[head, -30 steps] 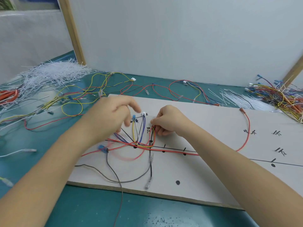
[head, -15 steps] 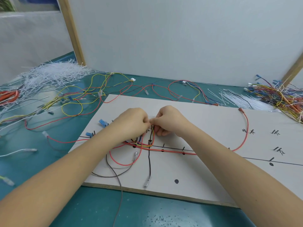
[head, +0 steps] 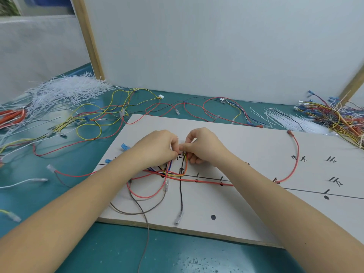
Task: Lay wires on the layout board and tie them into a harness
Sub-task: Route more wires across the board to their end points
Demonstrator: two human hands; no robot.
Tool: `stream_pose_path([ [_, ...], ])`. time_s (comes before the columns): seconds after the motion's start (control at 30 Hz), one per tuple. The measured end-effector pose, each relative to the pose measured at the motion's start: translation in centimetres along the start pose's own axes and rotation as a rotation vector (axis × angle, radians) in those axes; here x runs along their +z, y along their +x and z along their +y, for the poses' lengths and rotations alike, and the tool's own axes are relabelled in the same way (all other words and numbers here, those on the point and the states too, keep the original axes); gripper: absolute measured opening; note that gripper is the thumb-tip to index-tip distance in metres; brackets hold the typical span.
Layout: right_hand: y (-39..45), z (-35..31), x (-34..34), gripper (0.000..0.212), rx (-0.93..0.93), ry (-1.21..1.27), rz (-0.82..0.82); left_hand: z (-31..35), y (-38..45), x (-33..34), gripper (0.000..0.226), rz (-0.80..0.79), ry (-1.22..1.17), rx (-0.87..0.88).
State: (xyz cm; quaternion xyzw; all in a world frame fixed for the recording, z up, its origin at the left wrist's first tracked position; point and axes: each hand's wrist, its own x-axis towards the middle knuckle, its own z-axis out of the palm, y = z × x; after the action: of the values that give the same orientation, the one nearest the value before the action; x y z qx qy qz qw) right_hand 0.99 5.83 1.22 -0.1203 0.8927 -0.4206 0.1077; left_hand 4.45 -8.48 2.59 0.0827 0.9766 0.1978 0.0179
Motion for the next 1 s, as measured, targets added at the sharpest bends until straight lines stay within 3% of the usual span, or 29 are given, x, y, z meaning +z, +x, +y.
stream_pose_path([
  [0.17,-0.5,0.1,-0.3,0.019,-0.037,-0.04,0.016,0.0,-0.2,-0.4,0.019,-0.093,-0.039,-0.011],
  [0.53,-3.0,-0.5,-0.6,0.021,-0.251,-0.482,0.055,0.5,-1.8,-0.6,0.011,-0.194,-0.043,0.028],
  [0.63,-5.5,-0.4,-0.3,0.016,-0.426,-0.468,0.062,0.5,-2.1,-0.8,0.008,-0.227,-0.044,0.057],
  [0.73,-8.4,-0.5,0.1,0.011,-0.696,-0.535,0.004,0.6,-2.2,-0.9,0.022,-0.257,-0.118,0.05],
  [0.83,-9.5,-0.3,0.6,0.024,-0.832,-0.661,0.053,0.9,-2.0,-1.1,0.022,-0.295,-0.18,0.042],
  [0.9,-9.5,-0.3,1.2,0.03,-0.826,-0.702,0.035,0.9,-1.9,-1.0,0.023,-0.296,-0.16,0.04],
  [1.0,-9.2,-0.5,1.2,0.016,-0.787,-0.724,-0.021,0.8,-2.0,-1.0,0.025,-0.309,-0.164,0.036],
])
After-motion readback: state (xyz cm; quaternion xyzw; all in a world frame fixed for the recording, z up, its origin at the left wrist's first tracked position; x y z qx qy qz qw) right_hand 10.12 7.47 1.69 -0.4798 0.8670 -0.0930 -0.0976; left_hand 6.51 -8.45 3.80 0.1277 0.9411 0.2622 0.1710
